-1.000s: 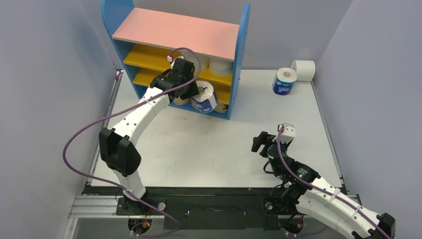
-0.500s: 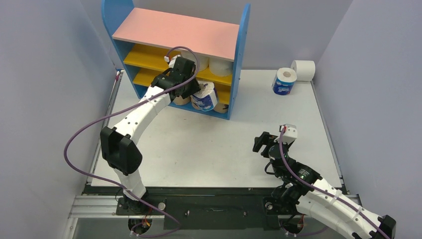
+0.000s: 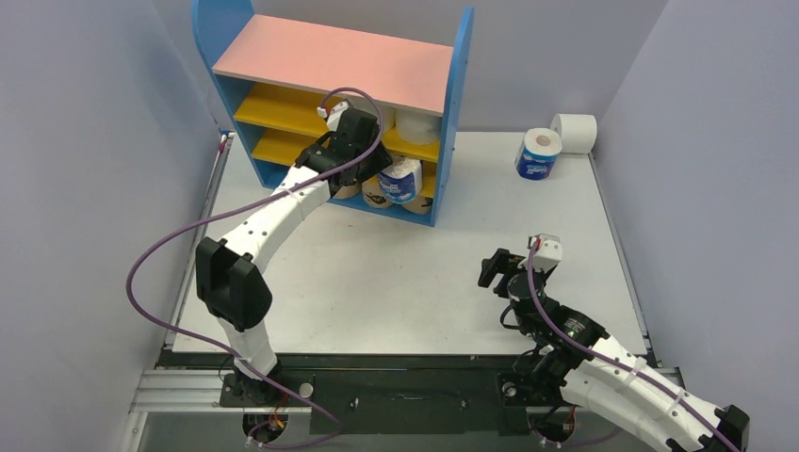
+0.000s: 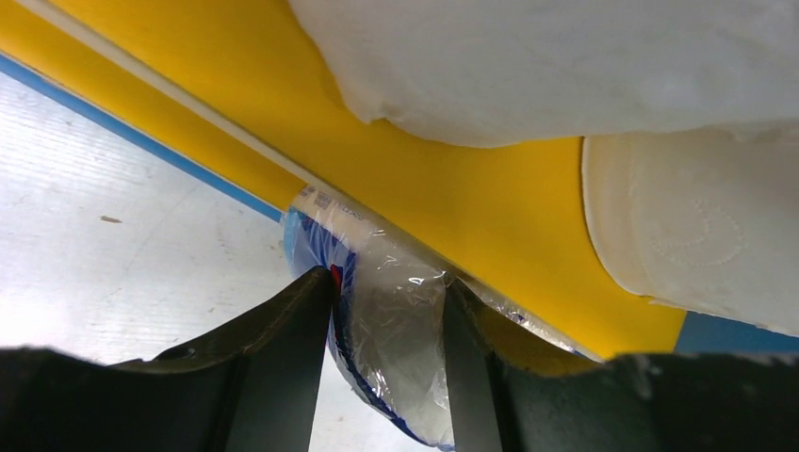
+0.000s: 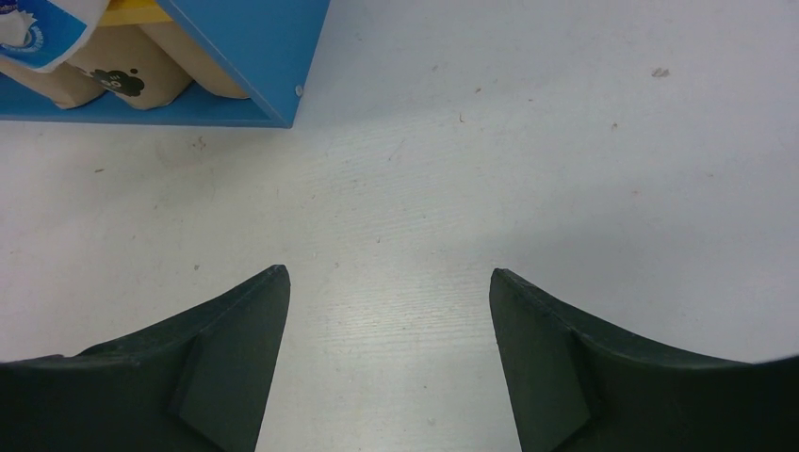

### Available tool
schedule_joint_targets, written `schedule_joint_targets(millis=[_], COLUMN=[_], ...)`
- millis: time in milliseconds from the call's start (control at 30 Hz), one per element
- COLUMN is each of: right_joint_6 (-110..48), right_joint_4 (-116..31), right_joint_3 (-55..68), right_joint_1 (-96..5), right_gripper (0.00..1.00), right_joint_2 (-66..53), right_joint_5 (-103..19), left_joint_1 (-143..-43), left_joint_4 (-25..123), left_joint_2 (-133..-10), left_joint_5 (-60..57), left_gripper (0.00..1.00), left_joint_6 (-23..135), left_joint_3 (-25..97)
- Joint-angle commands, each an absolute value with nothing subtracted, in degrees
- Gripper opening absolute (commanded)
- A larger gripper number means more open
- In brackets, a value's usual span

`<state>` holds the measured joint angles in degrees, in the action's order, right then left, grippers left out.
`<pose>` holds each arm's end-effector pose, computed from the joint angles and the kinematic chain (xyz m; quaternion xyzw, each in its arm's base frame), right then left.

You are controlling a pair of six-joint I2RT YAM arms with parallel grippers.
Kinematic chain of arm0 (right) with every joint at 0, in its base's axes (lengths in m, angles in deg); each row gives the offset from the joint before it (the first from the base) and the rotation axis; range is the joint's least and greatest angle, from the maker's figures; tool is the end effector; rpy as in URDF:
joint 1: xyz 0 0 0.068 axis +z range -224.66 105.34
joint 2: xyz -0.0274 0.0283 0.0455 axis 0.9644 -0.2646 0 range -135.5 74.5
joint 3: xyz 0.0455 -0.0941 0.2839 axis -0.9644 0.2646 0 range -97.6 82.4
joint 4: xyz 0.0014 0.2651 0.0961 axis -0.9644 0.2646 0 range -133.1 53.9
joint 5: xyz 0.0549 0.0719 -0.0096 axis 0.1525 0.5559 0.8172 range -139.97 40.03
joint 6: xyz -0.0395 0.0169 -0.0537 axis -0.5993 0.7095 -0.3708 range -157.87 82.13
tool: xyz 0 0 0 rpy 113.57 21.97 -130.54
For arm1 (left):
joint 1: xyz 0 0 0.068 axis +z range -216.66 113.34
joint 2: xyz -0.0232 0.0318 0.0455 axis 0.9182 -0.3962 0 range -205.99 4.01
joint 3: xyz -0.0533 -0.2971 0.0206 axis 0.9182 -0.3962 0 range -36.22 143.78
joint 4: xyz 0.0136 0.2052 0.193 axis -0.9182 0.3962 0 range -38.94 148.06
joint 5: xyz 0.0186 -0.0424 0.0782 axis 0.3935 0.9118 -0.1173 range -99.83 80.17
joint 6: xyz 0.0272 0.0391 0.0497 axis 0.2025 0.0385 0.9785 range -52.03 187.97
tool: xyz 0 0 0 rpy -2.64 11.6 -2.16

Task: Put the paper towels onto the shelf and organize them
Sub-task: Place the paper towel on the shelf.

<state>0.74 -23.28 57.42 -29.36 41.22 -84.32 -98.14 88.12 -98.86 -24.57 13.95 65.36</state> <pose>0.1293 0.0862 0.2395 0.1038 0.8269 0.1400 0.5346 0.3946 -0.2249 0.3754 -0.2293 0.8646 -0.2084 0.3956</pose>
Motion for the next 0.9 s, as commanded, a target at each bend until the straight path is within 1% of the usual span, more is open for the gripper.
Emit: schedule_joint_targets(millis=[0, 333, 533, 867], right_joint_6=[1.0, 1.0, 1.0, 1.1], right_joint_4=[-24.2, -24.0, -23.9, -23.5], right_joint_3=[55.3, 55.5, 55.2, 55.1], right_joint_1=[-29.8, -29.9, -29.9, -29.9], right_gripper=[0.73, 0.73, 0.73, 0.73], right_joint_2=[41.0, 41.0, 40.9, 41.0], right_joint_5=[-86.2, -86.3, -86.3, -86.7], left_joint_1=[-99.0, -100.1, -100.5, -100.4], left_joint_4=[80.1, 75.4, 75.2, 74.5], left_joint_2=[-98.0, -97.1, -96.6, -94.8], left_joint_5=[-23.9, -21.4, -21.1, -21.4], left_gripper=[0.42, 0.44, 0.51, 0.58], left_joint_6=[11.8, 11.4, 11.8, 12.4], left_joint_3=[64.3, 61.1, 60.8, 60.5])
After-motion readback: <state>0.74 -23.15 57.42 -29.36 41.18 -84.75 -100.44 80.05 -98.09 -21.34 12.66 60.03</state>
